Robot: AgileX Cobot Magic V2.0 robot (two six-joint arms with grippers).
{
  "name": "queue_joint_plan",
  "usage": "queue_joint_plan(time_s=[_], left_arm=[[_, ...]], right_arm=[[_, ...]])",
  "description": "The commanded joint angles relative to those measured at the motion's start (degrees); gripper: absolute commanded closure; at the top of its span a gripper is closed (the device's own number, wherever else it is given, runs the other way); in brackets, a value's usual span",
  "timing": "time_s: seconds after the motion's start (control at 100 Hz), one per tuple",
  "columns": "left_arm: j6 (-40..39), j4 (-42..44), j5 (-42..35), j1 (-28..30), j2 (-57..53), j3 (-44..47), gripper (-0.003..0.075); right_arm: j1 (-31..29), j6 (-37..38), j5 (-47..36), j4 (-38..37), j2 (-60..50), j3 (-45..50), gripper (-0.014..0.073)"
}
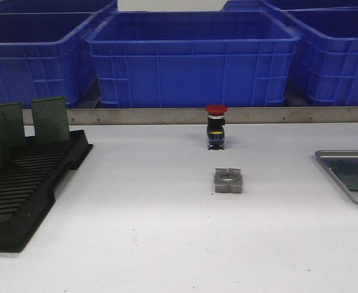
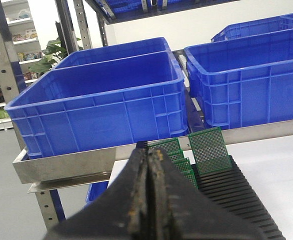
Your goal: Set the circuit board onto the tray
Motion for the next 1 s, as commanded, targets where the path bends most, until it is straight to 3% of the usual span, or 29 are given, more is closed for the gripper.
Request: queue_joint_plan(time_s=[0.0, 0.4, 0.55, 0.64, 0.85, 0.99], left_arm=[[-0.68, -0.52, -4.63, 0.04, -1.82, 2.12, 0.0739], [-0.68, -0.52, -4.63, 0.04, -1.82, 2.12, 0.0739], [-0.68, -0.52, -4.63, 0.04, -1.82, 2.12, 0.0739], [-0.68, -0.52, -4.63, 0.04, -1.82, 2.12, 0.0739], [-0.68, -0.52, -4.63, 0.04, -1.82, 2.12, 0.0739], [-0.68, -0.52, -4.63, 0.04, -1.82, 2.12, 0.0739]], right_arm=[[0.01, -0.32, -3.38, 0.49, 0.56, -1.35, 0.0663], [0.01, -0.32, -3.69, 0.49, 0.56, -1.29, 0.0663], [0.01, 2.15, -4.42, -4.05, 0.56, -1.29, 0.0663], [0.01, 10.73, -4.42, -13.75, 0.56, -1.16, 0.0663], [0.01, 41.11, -9.16, -43.42, 0.51, 1.94, 0.0663], [0.01, 49.01, -14.69, -50.42, 0.51, 5.86, 0.0663]])
